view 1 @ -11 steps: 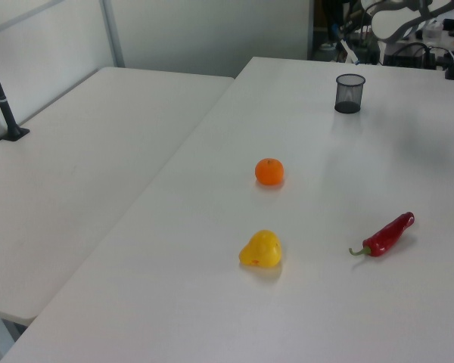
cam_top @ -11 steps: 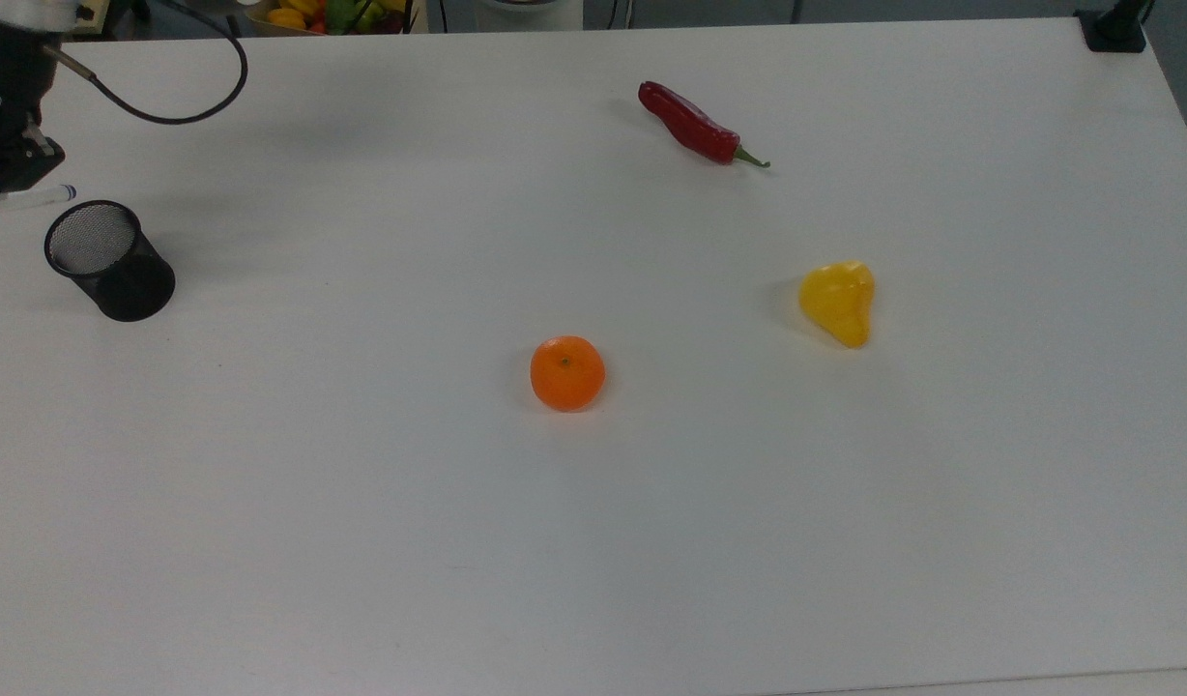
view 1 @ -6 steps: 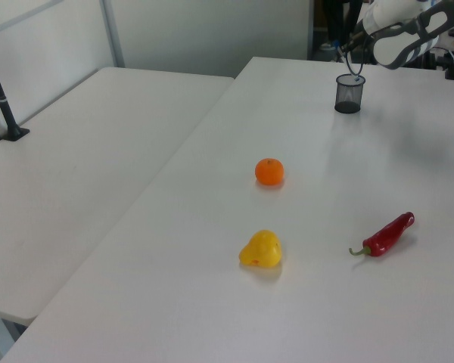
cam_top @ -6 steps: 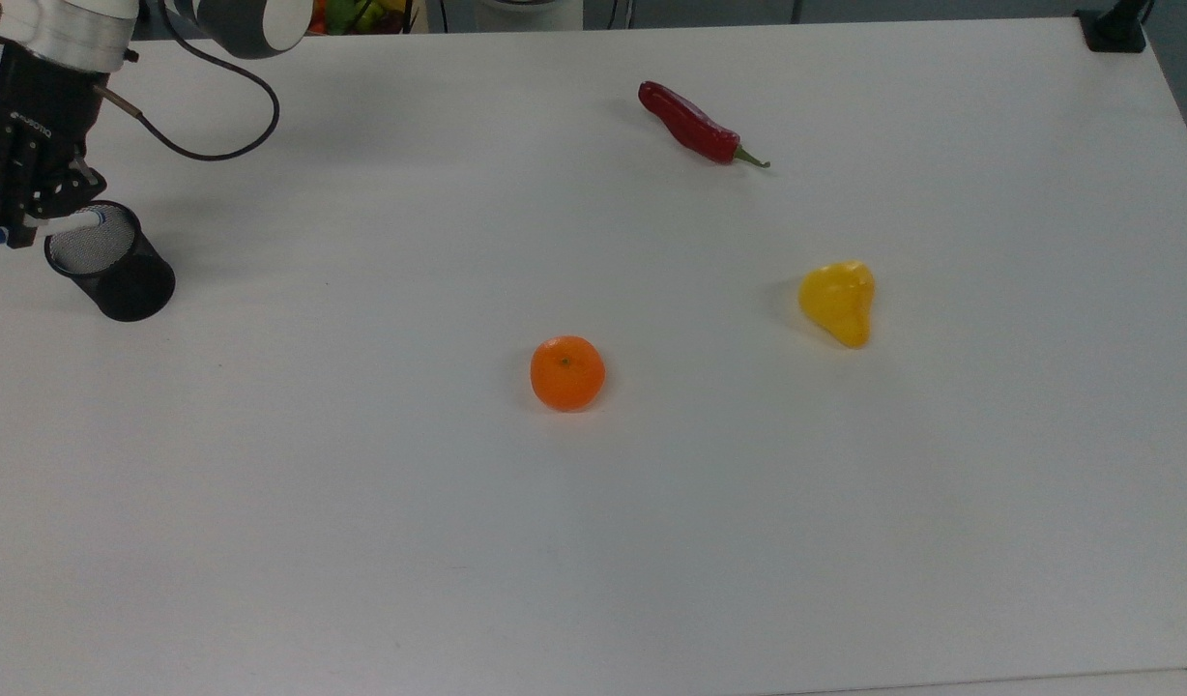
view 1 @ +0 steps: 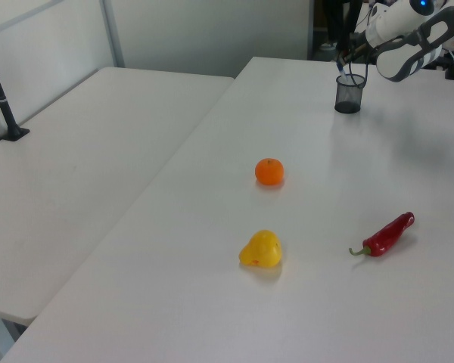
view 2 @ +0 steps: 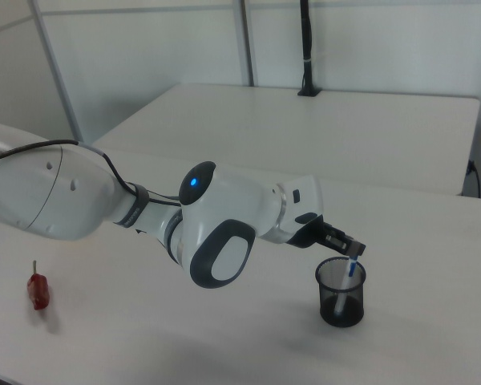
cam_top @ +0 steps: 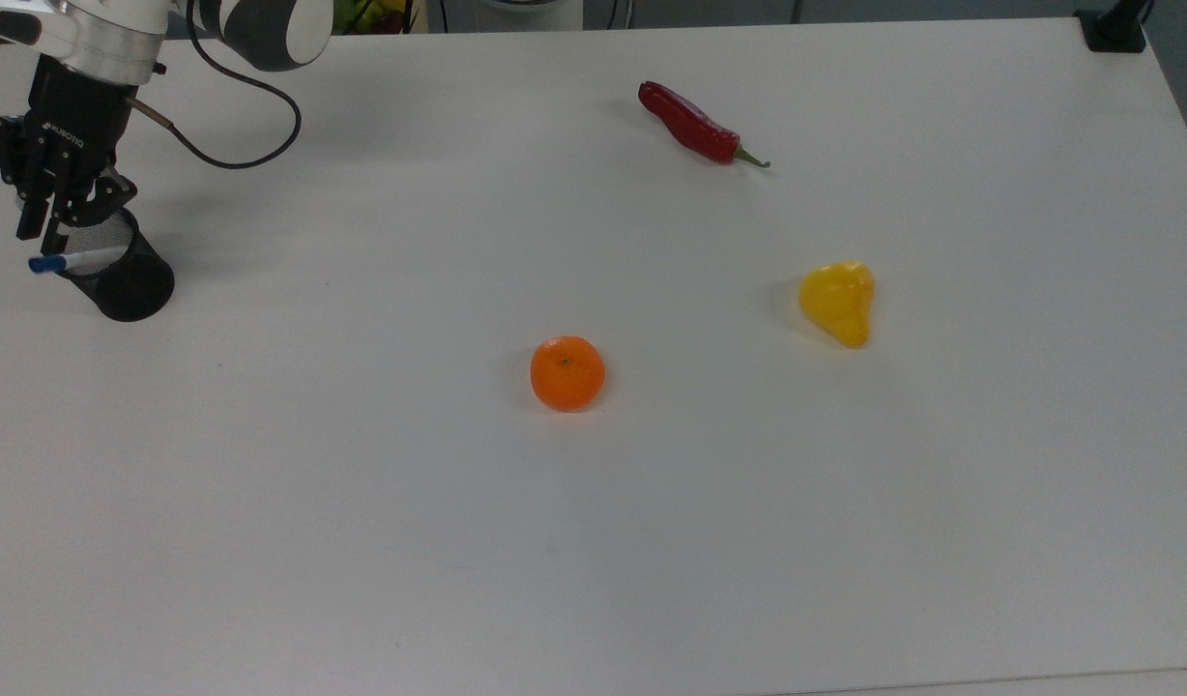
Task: Place marker
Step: 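Lower the marker into the pen cup and open the gripper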
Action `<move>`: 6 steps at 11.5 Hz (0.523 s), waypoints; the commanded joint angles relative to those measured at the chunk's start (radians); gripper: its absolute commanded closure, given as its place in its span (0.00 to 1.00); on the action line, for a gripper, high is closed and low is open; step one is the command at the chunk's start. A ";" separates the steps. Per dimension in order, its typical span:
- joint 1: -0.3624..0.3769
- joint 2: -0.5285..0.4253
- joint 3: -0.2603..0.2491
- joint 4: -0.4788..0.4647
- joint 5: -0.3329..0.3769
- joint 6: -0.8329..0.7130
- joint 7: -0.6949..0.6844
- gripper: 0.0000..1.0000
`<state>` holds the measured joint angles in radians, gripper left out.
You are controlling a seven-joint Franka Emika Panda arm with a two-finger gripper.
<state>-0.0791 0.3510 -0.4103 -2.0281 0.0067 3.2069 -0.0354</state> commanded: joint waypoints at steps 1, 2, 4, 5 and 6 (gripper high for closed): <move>0.009 -0.023 -0.002 -0.027 -0.011 0.019 -0.020 0.16; 0.009 -0.026 -0.002 -0.023 -0.010 0.016 -0.014 0.00; 0.004 -0.067 -0.002 -0.017 -0.007 -0.033 -0.011 0.00; -0.004 -0.117 -0.002 0.008 -0.005 -0.165 -0.012 0.00; -0.004 -0.156 -0.005 0.047 -0.002 -0.335 -0.012 0.00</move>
<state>-0.0793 0.3173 -0.4113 -2.0161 0.0069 3.1564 -0.0358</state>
